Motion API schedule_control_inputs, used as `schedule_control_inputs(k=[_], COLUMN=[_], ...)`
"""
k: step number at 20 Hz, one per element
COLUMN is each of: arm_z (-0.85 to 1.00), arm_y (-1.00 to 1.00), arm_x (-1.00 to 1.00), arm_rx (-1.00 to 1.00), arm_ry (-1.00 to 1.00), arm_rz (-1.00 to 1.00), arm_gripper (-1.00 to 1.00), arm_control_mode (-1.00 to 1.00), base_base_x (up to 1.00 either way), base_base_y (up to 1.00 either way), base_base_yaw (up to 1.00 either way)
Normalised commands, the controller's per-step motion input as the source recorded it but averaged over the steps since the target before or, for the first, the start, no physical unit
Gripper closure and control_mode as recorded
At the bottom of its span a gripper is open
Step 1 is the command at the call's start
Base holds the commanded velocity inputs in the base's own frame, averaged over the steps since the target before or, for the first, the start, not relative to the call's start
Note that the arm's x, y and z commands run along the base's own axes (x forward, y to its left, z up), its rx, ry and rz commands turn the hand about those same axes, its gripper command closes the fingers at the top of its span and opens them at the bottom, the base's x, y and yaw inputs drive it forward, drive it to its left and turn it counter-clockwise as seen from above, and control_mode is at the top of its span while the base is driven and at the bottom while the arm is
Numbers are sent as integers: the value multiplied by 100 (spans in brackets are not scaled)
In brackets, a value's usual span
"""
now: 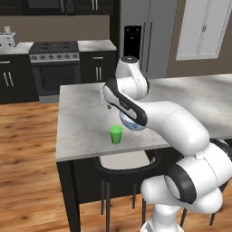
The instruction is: Place the cup inside the bowl on the dining table and move the bowl to any counter.
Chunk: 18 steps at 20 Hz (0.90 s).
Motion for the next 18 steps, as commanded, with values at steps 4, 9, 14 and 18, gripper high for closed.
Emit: schedule_control_inputs(k=[4,9,14,18], arm_z=[-12,-5,0,-3], arm_y=[1,2,0,0], arm_x=[0,1,0,0], arm_rx=[0,0,0,0], arm_ry=[0,0,1,0], arm_rz=[0,2,8,9], arm_gripper=[-100,-100,-100,-100], arm_control_mode=[-100,-100,-100,-100], base_base_x=[0,0,0,0], base_base_y=[0,0,0,0], base_base_yaw=[0,0,0,0])
